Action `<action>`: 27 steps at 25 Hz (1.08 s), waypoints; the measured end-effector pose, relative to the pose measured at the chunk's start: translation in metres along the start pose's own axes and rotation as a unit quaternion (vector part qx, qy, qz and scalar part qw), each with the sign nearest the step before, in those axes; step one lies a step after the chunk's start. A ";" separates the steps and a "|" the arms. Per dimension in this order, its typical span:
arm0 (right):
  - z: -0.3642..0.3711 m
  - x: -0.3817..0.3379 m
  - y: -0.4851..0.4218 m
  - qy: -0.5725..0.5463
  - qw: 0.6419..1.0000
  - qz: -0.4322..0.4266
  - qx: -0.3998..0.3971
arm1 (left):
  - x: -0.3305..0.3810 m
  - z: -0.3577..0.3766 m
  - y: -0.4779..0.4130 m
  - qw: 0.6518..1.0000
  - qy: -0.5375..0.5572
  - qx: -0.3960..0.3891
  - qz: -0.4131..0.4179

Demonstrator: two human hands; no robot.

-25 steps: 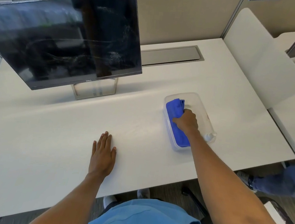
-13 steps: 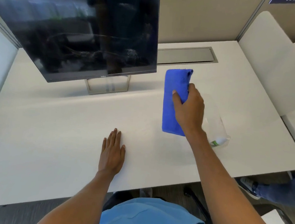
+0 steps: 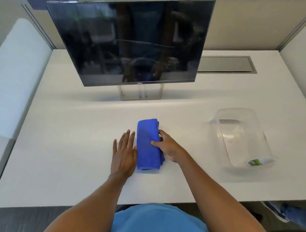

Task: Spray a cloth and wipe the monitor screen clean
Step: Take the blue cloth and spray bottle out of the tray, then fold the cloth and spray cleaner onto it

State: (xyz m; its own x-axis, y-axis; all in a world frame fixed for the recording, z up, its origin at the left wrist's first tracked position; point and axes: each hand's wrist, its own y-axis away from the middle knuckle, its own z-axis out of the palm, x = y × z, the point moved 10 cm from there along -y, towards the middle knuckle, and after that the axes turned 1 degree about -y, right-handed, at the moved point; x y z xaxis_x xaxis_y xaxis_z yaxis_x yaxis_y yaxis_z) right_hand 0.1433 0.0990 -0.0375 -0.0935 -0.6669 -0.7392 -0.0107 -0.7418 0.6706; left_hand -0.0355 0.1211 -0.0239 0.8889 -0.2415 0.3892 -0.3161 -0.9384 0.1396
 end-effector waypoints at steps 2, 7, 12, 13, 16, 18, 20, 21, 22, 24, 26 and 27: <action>0.002 -0.006 -0.006 0.084 0.994 -0.036 0.067 | -0.002 -0.003 -0.005 1.000 0.021 0.000 0.021; 0.004 -0.026 0.001 0.280 0.926 -0.100 0.231 | 0.029 0.007 -0.005 0.990 0.058 -0.012 0.125; -0.003 -0.026 0.011 0.291 0.902 -0.131 0.293 | 0.040 0.027 -0.016 0.987 0.069 -0.074 0.128; -0.006 -0.027 0.015 0.305 0.892 -0.137 0.305 | 0.045 0.028 -0.017 0.986 0.049 -0.078 0.138; -0.006 -0.028 0.018 0.392 0.854 -0.153 0.306 | 0.054 0.034 -0.019 0.986 -0.028 -0.075 0.145; -0.005 -0.026 0.018 0.433 0.840 -0.154 0.288 | 0.055 0.037 -0.019 0.986 -0.051 -0.081 0.138; -0.005 -0.025 0.024 0.442 0.834 -0.159 0.289 | 0.055 0.037 -0.018 0.987 -0.054 -0.079 0.130; -0.007 -0.026 0.029 0.442 0.830 -0.165 0.298 | 0.056 0.035 -0.018 0.988 -0.050 -0.074 0.125; -0.009 -0.029 0.034 0.444 0.824 -0.174 0.308 | 0.058 0.032 -0.019 0.990 -0.042 -0.066 0.118; -0.016 -0.035 0.044 0.454 0.807 -0.196 0.323 | 0.064 0.028 -0.021 0.992 -0.027 -0.049 0.111; -0.025 -0.044 0.056 0.463 0.792 -0.221 0.330 | 0.073 0.028 -0.022 0.993 -0.017 -0.042 0.108; -0.030 -0.049 0.061 0.465 0.787 -0.233 0.330 | 0.077 0.029 -0.022 0.994 -0.015 -0.042 0.101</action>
State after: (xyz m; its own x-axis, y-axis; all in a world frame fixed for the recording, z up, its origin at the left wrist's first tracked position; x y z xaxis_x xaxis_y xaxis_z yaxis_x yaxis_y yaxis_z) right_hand 0.1770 0.0842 0.0383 0.8407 -0.3243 -0.4337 -0.3723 -0.9277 -0.0282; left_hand 0.0492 0.1161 -0.0239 0.8133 -0.4319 0.3899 -0.5150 -0.8462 0.1368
